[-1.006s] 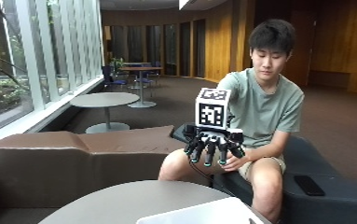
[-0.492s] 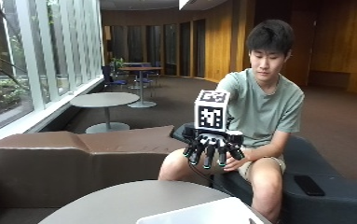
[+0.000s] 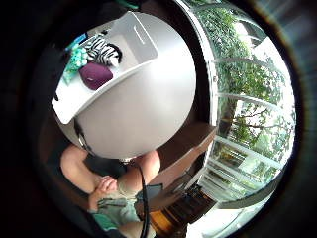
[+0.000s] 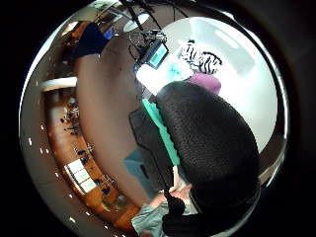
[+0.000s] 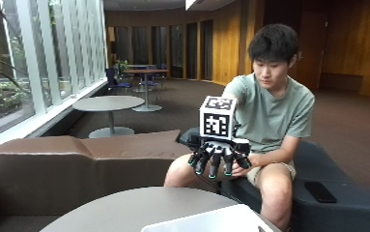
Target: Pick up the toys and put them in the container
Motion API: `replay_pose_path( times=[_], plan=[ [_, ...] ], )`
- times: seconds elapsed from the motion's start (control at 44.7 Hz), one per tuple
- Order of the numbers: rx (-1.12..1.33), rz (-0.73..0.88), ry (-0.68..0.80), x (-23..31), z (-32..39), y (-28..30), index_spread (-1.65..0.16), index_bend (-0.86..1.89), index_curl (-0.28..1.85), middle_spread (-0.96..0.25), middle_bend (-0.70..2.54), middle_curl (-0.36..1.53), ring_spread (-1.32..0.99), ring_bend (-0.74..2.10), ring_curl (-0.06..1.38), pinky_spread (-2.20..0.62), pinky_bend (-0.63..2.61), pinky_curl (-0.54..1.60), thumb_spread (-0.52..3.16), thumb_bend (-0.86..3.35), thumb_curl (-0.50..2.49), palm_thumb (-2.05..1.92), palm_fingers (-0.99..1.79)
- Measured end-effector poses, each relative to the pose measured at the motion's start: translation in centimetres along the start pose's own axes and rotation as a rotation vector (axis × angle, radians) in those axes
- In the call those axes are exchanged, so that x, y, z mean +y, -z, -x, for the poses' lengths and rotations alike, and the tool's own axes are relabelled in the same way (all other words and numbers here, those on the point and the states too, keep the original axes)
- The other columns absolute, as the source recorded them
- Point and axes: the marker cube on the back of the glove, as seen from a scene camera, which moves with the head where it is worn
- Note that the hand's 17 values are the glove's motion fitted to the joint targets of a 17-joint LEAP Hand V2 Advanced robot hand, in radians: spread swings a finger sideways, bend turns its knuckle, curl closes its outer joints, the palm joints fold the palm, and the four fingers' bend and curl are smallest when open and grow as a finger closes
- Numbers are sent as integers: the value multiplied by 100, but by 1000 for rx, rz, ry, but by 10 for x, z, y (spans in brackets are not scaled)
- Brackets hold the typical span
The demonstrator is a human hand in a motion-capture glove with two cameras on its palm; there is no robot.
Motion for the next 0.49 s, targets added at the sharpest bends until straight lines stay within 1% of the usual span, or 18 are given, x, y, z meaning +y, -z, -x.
replay_pose_path(
  times=[0.492],
  plan=[
    [12, 28, 17, -18, 12, -17, -27, 9, 15, -12, 17, 35, -7, 35, 31, 0, 60, 36, 138, -7, 4, -13, -15]
  ],
)
